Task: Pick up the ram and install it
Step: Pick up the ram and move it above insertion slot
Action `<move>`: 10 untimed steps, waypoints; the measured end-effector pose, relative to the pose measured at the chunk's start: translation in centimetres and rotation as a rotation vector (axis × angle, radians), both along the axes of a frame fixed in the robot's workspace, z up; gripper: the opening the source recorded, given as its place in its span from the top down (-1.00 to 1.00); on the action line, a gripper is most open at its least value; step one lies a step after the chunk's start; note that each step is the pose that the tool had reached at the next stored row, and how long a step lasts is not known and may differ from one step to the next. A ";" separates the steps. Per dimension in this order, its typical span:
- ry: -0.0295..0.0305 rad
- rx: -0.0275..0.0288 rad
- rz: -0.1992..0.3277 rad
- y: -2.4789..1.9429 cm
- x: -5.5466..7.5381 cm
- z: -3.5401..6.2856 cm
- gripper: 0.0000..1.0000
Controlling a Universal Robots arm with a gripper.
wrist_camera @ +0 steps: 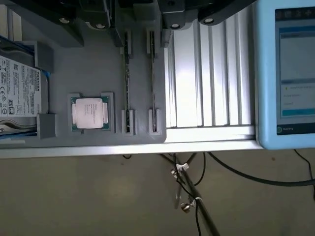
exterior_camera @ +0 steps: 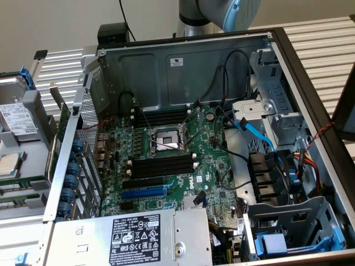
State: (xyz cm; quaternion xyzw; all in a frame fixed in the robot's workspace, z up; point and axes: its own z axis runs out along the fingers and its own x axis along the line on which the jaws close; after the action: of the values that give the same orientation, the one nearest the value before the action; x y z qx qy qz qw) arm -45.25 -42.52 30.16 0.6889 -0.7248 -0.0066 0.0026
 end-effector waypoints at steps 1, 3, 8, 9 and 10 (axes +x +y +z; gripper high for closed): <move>0.0002 0.0000 0.000 -0.03 0.0 -0.18 0.15; 0.0002 0.0004 0.000 -0.09 0.0 -0.54 0.15; 0.0005 0.0004 0.000 -0.23 0.0 -1.46 0.15; 0.0007 0.0004 0.001 -0.27 0.0 -1.63 0.15; 0.0006 0.0004 0.001 -0.33 0.0 -1.82 0.15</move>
State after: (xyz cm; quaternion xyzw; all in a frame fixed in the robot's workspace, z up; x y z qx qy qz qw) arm -45.26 -42.86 28.33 0.6892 -0.7245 -0.0070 0.0027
